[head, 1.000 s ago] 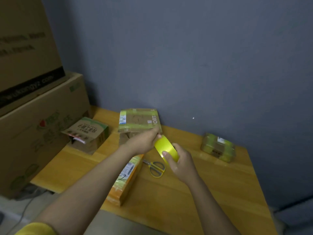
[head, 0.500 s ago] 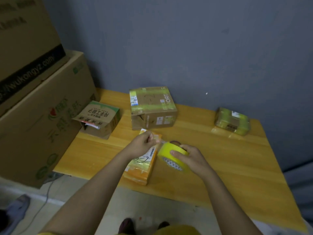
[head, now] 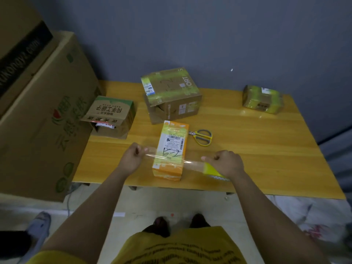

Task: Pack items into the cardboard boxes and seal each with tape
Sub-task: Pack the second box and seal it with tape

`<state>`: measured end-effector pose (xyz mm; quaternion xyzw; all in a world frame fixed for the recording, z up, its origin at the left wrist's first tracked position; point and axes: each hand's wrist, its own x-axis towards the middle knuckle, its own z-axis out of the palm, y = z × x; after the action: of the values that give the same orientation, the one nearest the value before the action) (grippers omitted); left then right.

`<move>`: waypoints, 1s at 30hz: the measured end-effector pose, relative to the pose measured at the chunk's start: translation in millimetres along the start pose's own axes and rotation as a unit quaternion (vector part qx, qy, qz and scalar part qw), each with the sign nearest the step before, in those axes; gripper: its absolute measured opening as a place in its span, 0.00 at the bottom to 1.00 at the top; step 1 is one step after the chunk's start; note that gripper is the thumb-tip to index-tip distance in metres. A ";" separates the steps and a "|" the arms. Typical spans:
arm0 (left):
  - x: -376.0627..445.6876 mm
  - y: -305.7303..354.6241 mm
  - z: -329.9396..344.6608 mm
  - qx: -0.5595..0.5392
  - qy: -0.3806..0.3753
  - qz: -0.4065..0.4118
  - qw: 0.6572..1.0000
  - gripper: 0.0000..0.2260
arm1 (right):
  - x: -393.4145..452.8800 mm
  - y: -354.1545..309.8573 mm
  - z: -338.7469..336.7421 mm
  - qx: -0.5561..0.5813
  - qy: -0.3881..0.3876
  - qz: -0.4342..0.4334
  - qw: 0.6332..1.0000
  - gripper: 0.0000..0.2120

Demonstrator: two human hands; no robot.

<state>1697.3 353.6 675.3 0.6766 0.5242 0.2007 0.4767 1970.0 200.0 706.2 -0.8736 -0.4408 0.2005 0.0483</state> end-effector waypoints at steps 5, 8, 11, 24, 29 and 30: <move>3.0 -17.1 -3.5 -0.017 -0.003 -0.016 1.000 0.16 | 3.4 -8.2 13.7 -0.049 0.018 -0.029 0.998 0.30; 6.3 -21.2 -3.4 -0.037 0.003 -0.035 0.999 0.16 | 5.3 -10.2 17.7 -0.062 0.017 -0.035 0.997 0.29; 8.9 -22.2 2.0 -0.069 0.013 -0.055 0.996 0.16 | 9.5 -12.2 18.6 -0.062 0.000 -0.033 0.998 0.27; 27.5 -34.7 10.1 -0.073 -0.013 -0.078 0.994 0.16 | 32.1 -14.5 20.5 -0.097 -0.055 0.015 0.994 0.31; 31.4 -50.1 18.2 -0.049 -0.040 -0.117 0.991 0.16 | 44.1 -16.8 32.3 -0.121 -0.095 0.032 0.988 0.33; 31.4 -53.1 23.0 -0.036 -0.050 -0.136 0.989 0.16 | 46.7 -19.3 36.1 -0.130 -0.097 0.036 0.986 0.34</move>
<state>1699.1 371.6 612.0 0.5907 0.5789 0.1186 0.5494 1966.1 245.3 663.9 -0.8644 -0.4336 0.2267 -0.1160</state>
